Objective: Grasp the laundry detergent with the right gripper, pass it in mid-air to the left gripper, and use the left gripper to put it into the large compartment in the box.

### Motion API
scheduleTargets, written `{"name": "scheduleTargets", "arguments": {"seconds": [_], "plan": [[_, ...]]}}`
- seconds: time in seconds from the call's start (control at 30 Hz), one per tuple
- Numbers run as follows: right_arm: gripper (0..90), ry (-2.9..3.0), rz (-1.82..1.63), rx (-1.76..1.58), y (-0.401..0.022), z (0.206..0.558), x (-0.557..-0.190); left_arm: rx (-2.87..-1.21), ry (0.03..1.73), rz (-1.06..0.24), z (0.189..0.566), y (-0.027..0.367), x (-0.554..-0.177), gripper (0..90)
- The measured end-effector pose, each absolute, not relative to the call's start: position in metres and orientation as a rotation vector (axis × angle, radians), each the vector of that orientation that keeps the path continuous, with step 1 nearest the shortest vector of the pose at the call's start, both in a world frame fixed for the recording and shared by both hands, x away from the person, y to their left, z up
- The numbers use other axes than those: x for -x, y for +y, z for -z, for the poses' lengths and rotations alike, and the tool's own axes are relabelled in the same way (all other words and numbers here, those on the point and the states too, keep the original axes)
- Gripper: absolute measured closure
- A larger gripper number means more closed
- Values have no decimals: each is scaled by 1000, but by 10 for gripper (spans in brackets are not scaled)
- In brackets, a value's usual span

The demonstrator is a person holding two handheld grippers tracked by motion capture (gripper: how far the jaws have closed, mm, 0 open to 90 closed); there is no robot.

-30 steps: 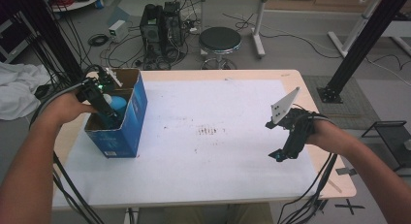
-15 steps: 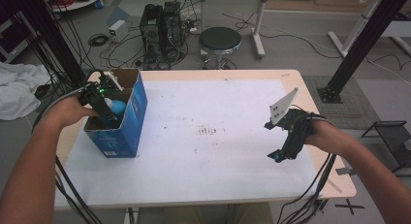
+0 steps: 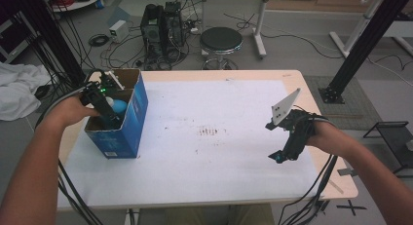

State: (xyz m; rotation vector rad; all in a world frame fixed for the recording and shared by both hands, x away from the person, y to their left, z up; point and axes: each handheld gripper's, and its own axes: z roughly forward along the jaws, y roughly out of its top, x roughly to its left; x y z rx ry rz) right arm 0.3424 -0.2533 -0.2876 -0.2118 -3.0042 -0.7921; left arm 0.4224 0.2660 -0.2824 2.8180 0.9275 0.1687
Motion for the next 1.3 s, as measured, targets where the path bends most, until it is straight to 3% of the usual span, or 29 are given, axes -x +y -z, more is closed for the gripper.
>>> {"name": "scheduleTargets", "arguments": {"seconds": [0.1, 0.2, 0.7, 0.73, 1.3], "plan": [[8, -3006, 803, 224, -254, 288, -343, -2840, 895, -175, 277, 269, -423, 295], [8, -3007, 802, 221, -254, 288, -343, -2682, 988, -218, 276, 269, -418, 295], [8, -3008, 843, 213, -255, 284, -340, -2655, 998, -247, 253, 276, -407, 294], [8, -3009, 847, 210, -255, 284, -339, -2713, 956, -245, 248, 278, -408, 294], [8, -3011, 873, 203, -257, 280, -339, -2570, 944, -318, 198, 263, -386, 295]]}}
